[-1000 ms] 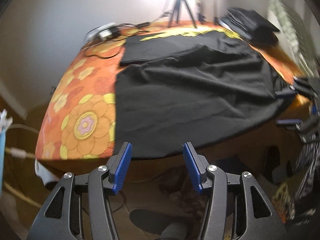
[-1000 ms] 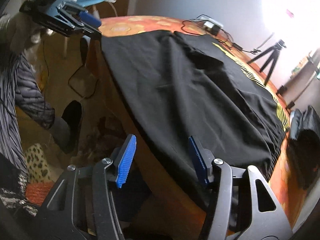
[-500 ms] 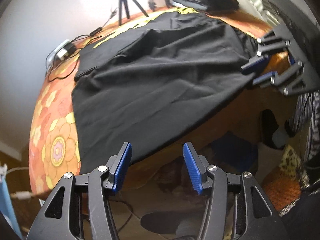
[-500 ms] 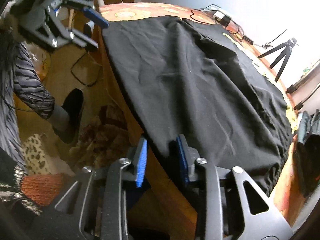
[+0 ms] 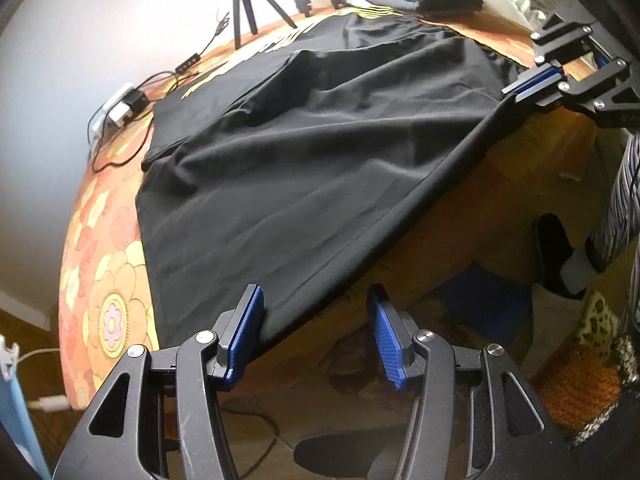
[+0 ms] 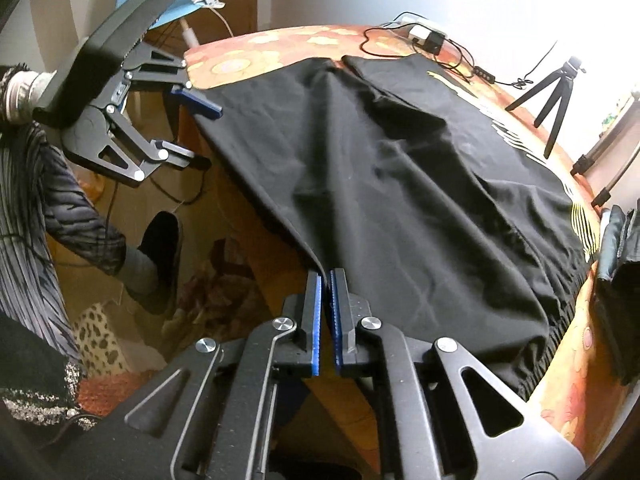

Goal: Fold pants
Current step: 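Close the right gripper on the waistband edge of the shorts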

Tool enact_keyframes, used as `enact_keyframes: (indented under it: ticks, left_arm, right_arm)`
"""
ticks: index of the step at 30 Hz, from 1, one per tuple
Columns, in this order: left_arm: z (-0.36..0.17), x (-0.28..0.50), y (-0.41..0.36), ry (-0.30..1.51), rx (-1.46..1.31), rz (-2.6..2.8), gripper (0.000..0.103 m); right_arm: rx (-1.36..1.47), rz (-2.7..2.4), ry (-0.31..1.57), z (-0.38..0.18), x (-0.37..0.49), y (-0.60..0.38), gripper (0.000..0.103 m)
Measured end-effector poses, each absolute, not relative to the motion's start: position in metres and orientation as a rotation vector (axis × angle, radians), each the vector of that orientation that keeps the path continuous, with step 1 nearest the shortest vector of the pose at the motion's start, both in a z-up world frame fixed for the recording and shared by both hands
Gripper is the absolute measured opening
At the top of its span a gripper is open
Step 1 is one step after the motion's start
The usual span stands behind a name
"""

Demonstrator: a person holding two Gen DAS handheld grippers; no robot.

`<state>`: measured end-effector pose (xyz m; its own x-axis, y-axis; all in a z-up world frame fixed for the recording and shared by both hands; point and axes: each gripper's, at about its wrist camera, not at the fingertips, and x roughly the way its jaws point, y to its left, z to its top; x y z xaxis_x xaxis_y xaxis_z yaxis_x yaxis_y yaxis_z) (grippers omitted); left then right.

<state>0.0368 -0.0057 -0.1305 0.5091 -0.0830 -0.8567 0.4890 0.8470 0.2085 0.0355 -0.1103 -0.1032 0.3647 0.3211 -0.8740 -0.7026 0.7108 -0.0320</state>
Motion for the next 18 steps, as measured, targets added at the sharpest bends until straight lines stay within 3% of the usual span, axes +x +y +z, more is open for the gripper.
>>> enact_keyframes:
  ticks: [12, 17, 18]
  left_arm:
    - [-0.125, 0.047, 0.005, 0.988, 0.417, -0.345, 0.053]
    - [-0.126, 0.054, 0.017, 0.969, 0.445, -0.287, 0.041]
    - [-0.126, 0.056, 0.02, 0.97, 0.452, -0.277, 0.026]
  right_arm:
    - [-0.395, 0.67, 0.985, -0.092, 0.049, -0.116, 0.004]
    - [-0.376, 0.68, 0.991, -0.09, 0.046, -0.12, 0.004]
    - [-0.37, 0.68, 0.993, -0.091, 0.047, -0.121, 0.004]
